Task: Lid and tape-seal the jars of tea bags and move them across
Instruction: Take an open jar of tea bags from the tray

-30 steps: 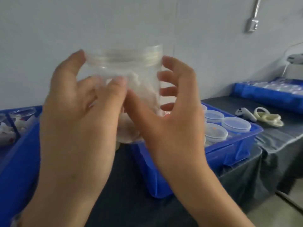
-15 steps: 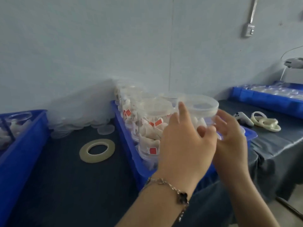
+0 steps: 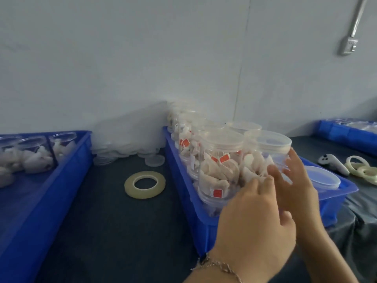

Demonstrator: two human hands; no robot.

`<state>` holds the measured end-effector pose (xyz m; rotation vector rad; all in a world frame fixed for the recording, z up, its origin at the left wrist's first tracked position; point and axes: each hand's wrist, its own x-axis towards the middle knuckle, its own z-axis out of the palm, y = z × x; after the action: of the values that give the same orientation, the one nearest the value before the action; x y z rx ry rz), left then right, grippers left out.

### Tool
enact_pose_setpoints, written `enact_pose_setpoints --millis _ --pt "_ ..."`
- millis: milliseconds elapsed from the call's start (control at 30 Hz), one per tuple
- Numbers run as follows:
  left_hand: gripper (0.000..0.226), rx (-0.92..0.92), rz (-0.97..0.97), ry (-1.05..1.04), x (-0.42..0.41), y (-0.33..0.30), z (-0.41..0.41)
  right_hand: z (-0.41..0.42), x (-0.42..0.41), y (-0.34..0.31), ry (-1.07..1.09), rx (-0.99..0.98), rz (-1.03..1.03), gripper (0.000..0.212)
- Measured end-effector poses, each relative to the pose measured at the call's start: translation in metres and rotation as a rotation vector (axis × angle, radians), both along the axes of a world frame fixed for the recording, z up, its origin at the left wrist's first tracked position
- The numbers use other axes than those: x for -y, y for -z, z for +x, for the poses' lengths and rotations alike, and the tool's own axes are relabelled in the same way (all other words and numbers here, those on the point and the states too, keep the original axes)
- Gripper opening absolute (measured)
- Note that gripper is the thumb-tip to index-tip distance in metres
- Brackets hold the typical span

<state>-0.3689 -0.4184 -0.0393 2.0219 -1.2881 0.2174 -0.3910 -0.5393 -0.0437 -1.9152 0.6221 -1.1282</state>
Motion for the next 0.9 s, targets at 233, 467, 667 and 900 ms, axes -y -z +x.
enact_pose_setpoints --millis 233,467,667,900 --pt "0.045 -0.016 -0.037 -0.223 -0.093 0.000 0.041 0.011 -0.066 0.008 0.220 0.302 -0.134 0.050" --pt "0.048 -0.087 -0.013 -0.643 -0.208 -0.009 0.100 0.076 -0.195 0.006 -0.310 0.210 -0.302 0.034" --pt "0.045 -0.144 -0.032 -0.909 -0.322 -0.005 0.133 0.120 -0.286 0.011 -0.719 0.040 -0.200 0.040" --pt "0.018 -0.038 -0.100 -1.293 -0.413 0.001 0.140 0.162 -0.363 0.022 -1.022 -0.249 -0.283 0.044"
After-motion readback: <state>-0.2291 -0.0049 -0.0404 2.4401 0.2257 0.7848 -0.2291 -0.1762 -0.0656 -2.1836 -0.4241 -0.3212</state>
